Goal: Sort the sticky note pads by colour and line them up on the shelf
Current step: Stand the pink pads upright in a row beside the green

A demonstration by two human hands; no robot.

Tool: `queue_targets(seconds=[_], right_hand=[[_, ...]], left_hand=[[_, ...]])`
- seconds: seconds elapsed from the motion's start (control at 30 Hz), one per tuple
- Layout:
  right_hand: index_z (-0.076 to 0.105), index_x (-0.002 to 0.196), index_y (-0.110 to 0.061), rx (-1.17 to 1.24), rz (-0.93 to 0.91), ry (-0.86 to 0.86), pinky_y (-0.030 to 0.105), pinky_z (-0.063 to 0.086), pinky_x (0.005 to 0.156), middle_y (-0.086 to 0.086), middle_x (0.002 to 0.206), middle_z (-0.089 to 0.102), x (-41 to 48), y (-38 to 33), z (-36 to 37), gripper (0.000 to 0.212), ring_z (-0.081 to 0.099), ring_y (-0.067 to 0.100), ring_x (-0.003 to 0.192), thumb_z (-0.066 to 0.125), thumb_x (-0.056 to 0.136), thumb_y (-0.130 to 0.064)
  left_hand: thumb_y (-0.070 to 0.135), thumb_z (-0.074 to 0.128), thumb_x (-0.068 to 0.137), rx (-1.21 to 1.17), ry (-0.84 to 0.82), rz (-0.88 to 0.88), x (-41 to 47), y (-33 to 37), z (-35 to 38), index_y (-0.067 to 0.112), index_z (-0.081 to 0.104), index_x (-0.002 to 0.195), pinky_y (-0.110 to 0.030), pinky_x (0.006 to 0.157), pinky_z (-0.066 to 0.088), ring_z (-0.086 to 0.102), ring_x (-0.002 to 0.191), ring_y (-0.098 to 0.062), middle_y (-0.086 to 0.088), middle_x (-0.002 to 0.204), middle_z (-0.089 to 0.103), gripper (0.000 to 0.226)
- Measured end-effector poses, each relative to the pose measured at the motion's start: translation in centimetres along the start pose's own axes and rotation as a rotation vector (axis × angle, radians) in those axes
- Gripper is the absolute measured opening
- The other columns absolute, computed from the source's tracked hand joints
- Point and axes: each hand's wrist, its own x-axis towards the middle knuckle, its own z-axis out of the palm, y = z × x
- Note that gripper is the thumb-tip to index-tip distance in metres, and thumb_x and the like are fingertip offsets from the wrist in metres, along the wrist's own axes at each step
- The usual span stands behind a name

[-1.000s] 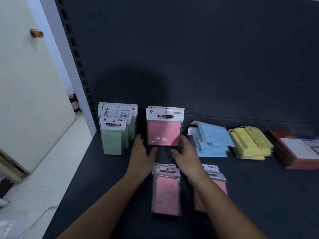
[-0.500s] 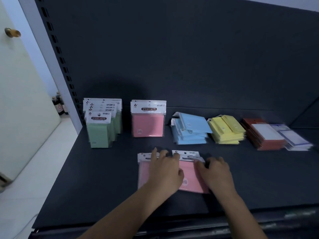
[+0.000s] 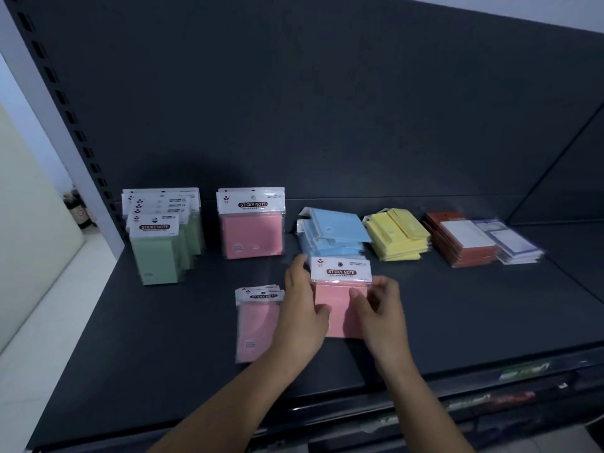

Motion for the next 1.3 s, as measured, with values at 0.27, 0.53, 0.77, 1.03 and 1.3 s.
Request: queue_targets(seconds=[0.27,0.53,0.77,1.03,1.3], right_hand=[[0.053,0.115,-0.025,0.179,-0.140,-0.114,0.013,0.049,0.082,-0.008,0.109,0.066,-0.8,1.1,-0.8,0.038,0.062,0.002,0.102,0.058,0.087,0.002],[0.046,0.116,-0.031,0.126,-0.223,-0.156,0.014,0.048,0.086,-0.010,0.117,0.061,-0.2,0.7,-0.4,0.049,0.059,0.000,0.106,0.059,0.086,0.005],[0.041,0.117,-0.036,0.127,-0.314,-0.213,0.015,0.051,0.079,-0.020,0.102,0.065,2.4,-2.5,4.1,0.049,0.062,-0.001,0.095,0.057,0.089,0.000],[0.039,0.127,-0.018,0.009,-0.329,-0.316,0.020,0.048,0.090,-0.016,0.107,0.060,5.6,-2.7,11.4,0.046,0.059,-0.003,0.099,0.055,0.089,0.002],[0.043,0.135,-0.014,-0.254,-0.349,-0.299,0.033,0.041,0.102,0.005,0.119,0.053,6.7,-0.3,12.6,0.048,0.052,0.018,0.110,0.056,0.089,-0.003]], left_hand=[[-0.001,0.068,0.078,-0.106,-0.012,0.005,0.2,-0.9,-0.5,0.026,0.041,0.128,-0.015,0.089,0.045,0.055,0.106,-0.003,0.011,0.118,0.050,0.063],[0.005,0.058,0.088,-0.076,-0.041,0.078,0.4,-1.1,-1.0,0.021,0.047,0.125,-0.034,0.100,0.045,0.054,0.116,-0.006,0.007,0.124,0.060,0.042],[0.001,0.057,0.087,-0.087,0.098,0.190,2.9,-0.9,-5.6,0.027,0.044,0.122,-0.012,0.091,0.045,0.055,0.108,0.004,0.012,0.115,0.060,0.045],[-0.006,0.053,0.086,-0.028,0.225,0.080,6.2,-4.6,-9.4,0.023,0.044,0.126,0.003,0.086,0.034,0.051,0.110,0.000,0.013,0.117,0.054,0.051],[0.003,0.061,0.085,0.086,0.242,-0.068,7.1,-8.5,-9.6,0.011,0.045,0.131,-0.034,0.101,0.043,0.054,0.113,-0.017,-0.005,0.122,0.058,0.049]])
